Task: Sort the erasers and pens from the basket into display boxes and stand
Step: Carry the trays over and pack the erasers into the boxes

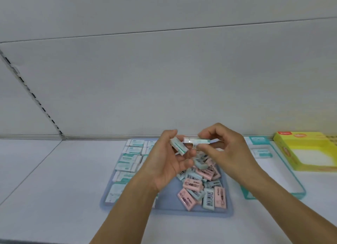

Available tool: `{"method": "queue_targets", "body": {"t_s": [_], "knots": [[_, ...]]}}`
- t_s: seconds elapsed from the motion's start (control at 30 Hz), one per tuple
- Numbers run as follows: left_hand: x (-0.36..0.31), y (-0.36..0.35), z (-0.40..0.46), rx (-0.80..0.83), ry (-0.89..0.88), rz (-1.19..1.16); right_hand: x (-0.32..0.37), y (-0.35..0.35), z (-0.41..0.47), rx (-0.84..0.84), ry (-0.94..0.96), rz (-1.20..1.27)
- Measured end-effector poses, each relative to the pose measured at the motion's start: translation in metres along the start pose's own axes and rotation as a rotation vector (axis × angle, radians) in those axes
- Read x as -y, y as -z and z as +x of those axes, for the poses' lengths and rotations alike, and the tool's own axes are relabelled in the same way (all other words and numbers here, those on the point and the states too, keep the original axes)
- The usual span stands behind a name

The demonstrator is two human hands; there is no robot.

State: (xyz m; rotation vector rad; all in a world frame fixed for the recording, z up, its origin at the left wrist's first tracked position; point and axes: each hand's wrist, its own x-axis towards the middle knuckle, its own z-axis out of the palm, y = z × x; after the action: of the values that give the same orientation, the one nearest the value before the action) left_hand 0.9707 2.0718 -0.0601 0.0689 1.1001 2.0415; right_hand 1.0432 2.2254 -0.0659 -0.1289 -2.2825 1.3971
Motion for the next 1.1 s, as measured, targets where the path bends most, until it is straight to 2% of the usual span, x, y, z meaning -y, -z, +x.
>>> {"method": "queue_targets", "body": {"t_s": [0.1, 0.17, 0.37, 0.47, 0.6, 0.73, 1.0, 1.1], "knots": [[0.010, -0.017, 0.007, -0.026, -0.090, 0.153, -0.009, 0.017, -0.009, -0.015, 0.171, -0.117], [0.015, -0.024, 0.010, -0.024, -0.127, 0.236, -0.014, 0.028, -0.012, -0.026, 0.211, -0.157], [0.021, -0.041, 0.018, -0.017, -0.140, 0.371, -0.032, 0.059, -0.018, -0.046, 0.170, -0.438], [0.021, -0.043, 0.022, -0.050, -0.102, 0.404, -0.046, 0.082, -0.019, -0.049, 0.076, -0.572], [0.029, -0.045, 0.023, -0.042, -0.051, 0.352, -0.060, 0.096, -0.019, 0.087, -0.103, -0.786], [0.038, -0.046, 0.024, -0.028, -0.070, 0.256, -0.066, 0.086, -0.018, 0.209, -0.188, -0.847], [0.045, -0.049, 0.021, 0.017, -0.112, 0.196, -0.072, 0.082, -0.020, 0.144, -0.197, -0.836], [0.050, -0.051, 0.023, 0.004, -0.147, 0.216, -0.070, 0.082, -0.020, 0.065, -0.135, -0.732]]}}
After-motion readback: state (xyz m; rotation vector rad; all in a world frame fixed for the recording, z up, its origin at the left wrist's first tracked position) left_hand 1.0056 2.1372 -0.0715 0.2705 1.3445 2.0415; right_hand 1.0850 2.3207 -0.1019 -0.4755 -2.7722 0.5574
